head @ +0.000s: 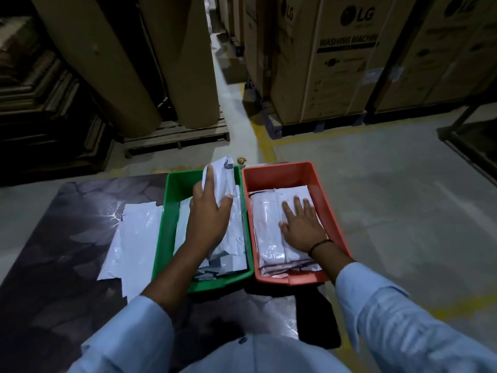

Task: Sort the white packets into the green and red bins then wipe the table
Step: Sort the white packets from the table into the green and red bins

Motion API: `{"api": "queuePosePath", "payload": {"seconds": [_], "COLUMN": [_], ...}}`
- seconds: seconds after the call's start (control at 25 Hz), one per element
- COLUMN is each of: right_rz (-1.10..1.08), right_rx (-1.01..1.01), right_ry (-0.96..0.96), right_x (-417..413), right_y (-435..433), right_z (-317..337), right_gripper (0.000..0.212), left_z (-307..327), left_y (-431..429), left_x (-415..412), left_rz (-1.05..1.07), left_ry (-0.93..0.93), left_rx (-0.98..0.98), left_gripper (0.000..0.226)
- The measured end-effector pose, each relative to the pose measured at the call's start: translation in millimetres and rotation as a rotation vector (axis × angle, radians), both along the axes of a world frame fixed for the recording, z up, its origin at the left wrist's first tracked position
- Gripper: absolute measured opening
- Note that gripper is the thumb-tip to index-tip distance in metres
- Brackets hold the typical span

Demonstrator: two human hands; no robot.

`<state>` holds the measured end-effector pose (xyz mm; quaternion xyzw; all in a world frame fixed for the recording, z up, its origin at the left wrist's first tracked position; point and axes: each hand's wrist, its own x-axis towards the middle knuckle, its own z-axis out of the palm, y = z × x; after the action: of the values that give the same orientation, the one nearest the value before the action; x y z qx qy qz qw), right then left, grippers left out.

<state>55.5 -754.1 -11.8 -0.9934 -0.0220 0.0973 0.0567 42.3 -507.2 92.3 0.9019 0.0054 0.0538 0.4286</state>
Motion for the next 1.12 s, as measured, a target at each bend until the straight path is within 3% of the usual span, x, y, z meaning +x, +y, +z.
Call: {"api": "queuePosePath", "payload": {"seconds": [0.24, 0.64, 0.92, 1.12], "right_rz": [0.119, 0.171, 0.113, 0.170], "right_rx": [-0.016, -0.011, -0.025, -0.114], "right_ry": [0.014, 0.021, 0.086, 0.063], "right_x": [14.0, -24.4, -6.6, -21.4], "right_y": [-17.7, -25.1, -19.8, -24.0], "right_z": [-13.0, -13.2, 2.4, -0.2], "right_gripper": [0.074, 0.068, 0.068, 0.041], "left_z": [-6.5, -15.9, -15.6, -22.7], "left_y": [-32.0, -52.7, -64.0, -57.3], "left_x": [-13.0, -8.8, -12.4, -13.4], "left_rz": [0.093, 0.072, 0.073, 0.098], "left_ry": [0.065, 0.125, 0.119, 0.127], "left_rx": [0.028, 0.035, 0.030, 0.043], "left_gripper": [0.077, 0.075, 0.075, 0.076]}}
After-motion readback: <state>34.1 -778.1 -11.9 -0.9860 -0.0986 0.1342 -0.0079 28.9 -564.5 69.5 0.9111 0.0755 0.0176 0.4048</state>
